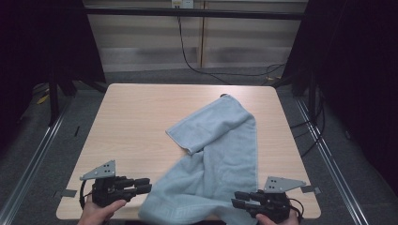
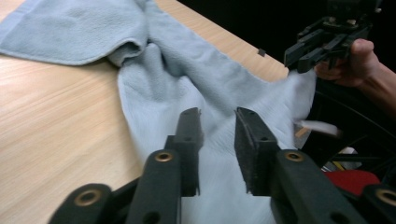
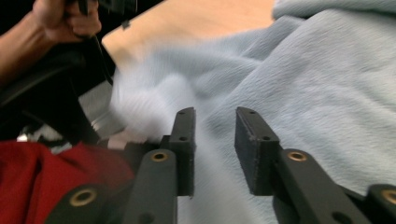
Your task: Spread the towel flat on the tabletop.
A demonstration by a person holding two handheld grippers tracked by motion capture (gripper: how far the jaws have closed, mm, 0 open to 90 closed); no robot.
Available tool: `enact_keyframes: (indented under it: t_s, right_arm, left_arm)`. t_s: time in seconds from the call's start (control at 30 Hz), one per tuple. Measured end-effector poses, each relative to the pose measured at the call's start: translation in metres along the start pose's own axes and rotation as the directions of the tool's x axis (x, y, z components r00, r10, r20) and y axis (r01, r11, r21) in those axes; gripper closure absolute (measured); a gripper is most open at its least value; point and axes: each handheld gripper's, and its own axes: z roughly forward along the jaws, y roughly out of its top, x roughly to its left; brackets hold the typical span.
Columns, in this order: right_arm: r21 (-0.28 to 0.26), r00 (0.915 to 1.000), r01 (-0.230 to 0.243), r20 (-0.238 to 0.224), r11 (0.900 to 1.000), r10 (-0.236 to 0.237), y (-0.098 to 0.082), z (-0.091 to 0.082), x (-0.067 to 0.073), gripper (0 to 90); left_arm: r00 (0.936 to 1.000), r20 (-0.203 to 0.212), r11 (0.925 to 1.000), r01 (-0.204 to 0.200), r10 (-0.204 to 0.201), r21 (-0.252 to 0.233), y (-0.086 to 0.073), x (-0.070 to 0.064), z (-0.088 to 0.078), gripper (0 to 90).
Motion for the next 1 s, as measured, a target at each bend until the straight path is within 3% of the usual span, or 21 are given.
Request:
enact_keyframes:
  t_s: [0.07, 0.1, 0.13, 0.2, 0.3, 0.37, 0.43, 0.5, 0.57, 0.6, 0.63, 0.7, 0.77, 0.87, 0.9, 0.93, 1.0]
  right_arm:
    - [-0.026, 0.9997, -0.015, 0.019, 1.000, 0.016, 0.001, -0.004, -0.007, 64.6]
    - [-0.031, 0.9990, -0.023, 0.038, 0.999, 0.024, 0.002, -0.005, -0.011, 63.5]
    - [-0.036, 0.9973, -0.029, 0.066, 0.999, 0.031, 0.004, -0.006, -0.018, 61.1]
    - [-0.032, 0.9950, -0.034, 0.093, 0.999, 0.037, 0.006, -0.005, -0.028, 59.6]
    - [0.000, 0.9865, -0.046, 0.158, 0.999, 0.045, 0.007, 0.005, -0.045, 56.1]
    - [0.026, 0.9832, -0.054, 0.176, 0.998, 0.049, 0.007, 0.015, -0.057, 54.1]
    - [0.075, 0.9786, -0.059, 0.202, 0.995, 0.043, 0.009, 0.026, -0.067, 52.6]
    - [0.108, 0.9726, -0.051, 0.231, 0.993, 0.025, 0.011, 0.036, -0.075, 51.2]
    - [0.130, 0.9693, -0.049, 0.245, 0.990, 0.016, 0.012, 0.044, -0.084, 50.6]
    - [0.132, 0.9699, -0.055, 0.243, 0.990, 0.022, 0.011, 0.047, -0.088, 50.1]
    - [0.142, 0.9695, -0.059, 0.244, 0.988, 0.023, 0.011, 0.052, -0.091, 49.7]
    - [0.154, 0.9685, -0.059, 0.248, 0.986, 0.019, 0.010, 0.056, -0.094, 48.9]
    - [0.169, 0.9686, -0.049, 0.249, 0.984, 0.005, 0.008, 0.061, -0.094, 47.9]
    - [0.175, 0.9685, -0.033, 0.249, 0.984, -0.012, 0.006, 0.063, -0.092, 46.8]
    - [0.176, 0.9683, -0.031, 0.249, 0.984, -0.014, 0.006, 0.063, -0.091, 46.8]
    - [0.176, 0.9668, -0.026, 0.255, 0.984, -0.020, 0.005, 0.063, -0.090, 46.8]
    - [0.175, 0.9657, -0.014, 0.258, 0.985, -0.032, 0.004, 0.065, -0.088, 46.7]
  left_arm:
    - [0.9982, -0.043, 0.9990, -0.041, 0.042, 0.016, 0.004, 0.008, 0.004, 67.3]
    - [0.9982, -0.043, 0.9990, -0.041, 0.042, 0.016, 0.004, 0.008, 0.004, 65.4]
    - [0.9957, -0.075, 0.9981, -0.051, 0.054, 0.035, 0.006, 0.015, 0.012, 64.5]
    - [0.9949, -0.101, 0.9973, -0.005, 0.012, 0.074, 0.011, 0.042, 0.035, 64.3]
    - [0.9937, -0.110, 0.9927, -0.005, 0.018, 0.121, 0.018, 0.058, 0.061, 63.1]
    - [0.9946, -0.104, 0.9904, 0.014, 0.000, 0.137, 0.024, 0.065, 0.080, 61.9]
    - [0.9917, -0.123, 0.9856, -0.016, 0.037, 0.168, 0.027, 0.069, 0.099, 59.4]
    - [0.9920, -0.125, 0.9820, 0.004, 0.020, 0.189, 0.028, 0.073, 0.116, 58.3]
    - [0.9896, -0.135, 0.9776, -0.022, 0.051, 0.209, 0.027, 0.073, 0.129, 56.9]
    - [0.9912, -0.126, 0.9738, -0.012, 0.042, 0.227, 0.025, 0.072, 0.135, 57.0]
    - [0.9924, -0.114, 0.9706, -0.019, 0.048, 0.240, 0.024, 0.070, 0.138, 57.7]
    - [0.9879, -0.117, 0.9562, -0.064, 0.101, 0.286, 0.021, 0.062, 0.144, 62.9]
    - [0.9850, -0.118, 0.9504, -0.086, 0.126, 0.299, 0.019, 0.055, 0.146, 78.7]
    - [0.9808, -0.113, 0.9401, -0.115, 0.158, 0.321, 0.018, 0.046, 0.141, 85.2]
    - [0.9823, -0.108, 0.9411, -0.112, 0.153, 0.319, 0.017, 0.045, 0.136, 85.6]
    - [0.9871, -0.094, 0.9502, -0.096, 0.129, 0.296, 0.016, 0.044, 0.127, 85.8]
    - [0.9888, -0.097, 0.9617, -0.085, 0.114, 0.260, 0.015, 0.040, 0.106, 85.9]
